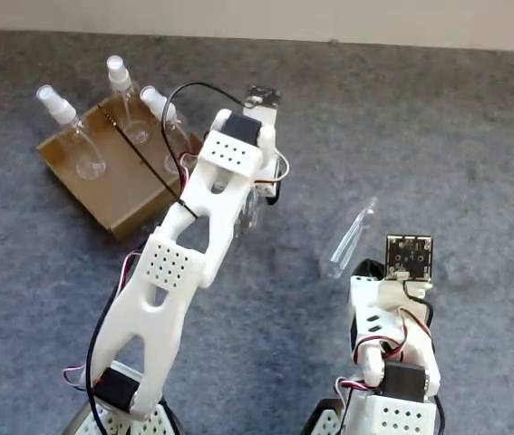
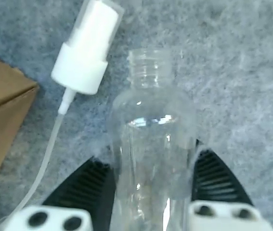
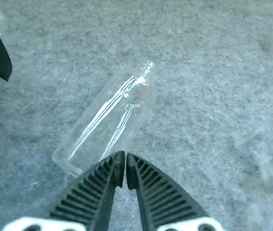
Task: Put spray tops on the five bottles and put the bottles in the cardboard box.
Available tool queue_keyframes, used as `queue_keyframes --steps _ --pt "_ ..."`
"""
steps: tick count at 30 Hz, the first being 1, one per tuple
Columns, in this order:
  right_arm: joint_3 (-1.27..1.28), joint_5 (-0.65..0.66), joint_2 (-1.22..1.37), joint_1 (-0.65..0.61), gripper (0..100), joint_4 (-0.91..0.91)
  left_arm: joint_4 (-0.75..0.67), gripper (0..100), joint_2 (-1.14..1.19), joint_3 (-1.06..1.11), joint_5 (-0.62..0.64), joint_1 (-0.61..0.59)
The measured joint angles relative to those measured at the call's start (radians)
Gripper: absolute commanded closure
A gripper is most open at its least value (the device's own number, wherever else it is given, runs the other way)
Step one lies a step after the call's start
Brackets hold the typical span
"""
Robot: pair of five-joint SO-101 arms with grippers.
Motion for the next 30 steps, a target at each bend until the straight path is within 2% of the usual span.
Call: queue_keyframes --steps 9,15,30 --pt "0.000 0.000 0.000 0.000 99.3 0.000 0.026 98 -0.077 -0.161 0.000 0.006" --pt "0.000 0.000 0.000 0.000 99.2 0.000 0.035 98 -0.227 -0.166 0.000 0.028" --pt "0.000 0.000 0.000 0.000 98.9 0.000 0.035 98 -0.769 0.353 -0.002 0.031"
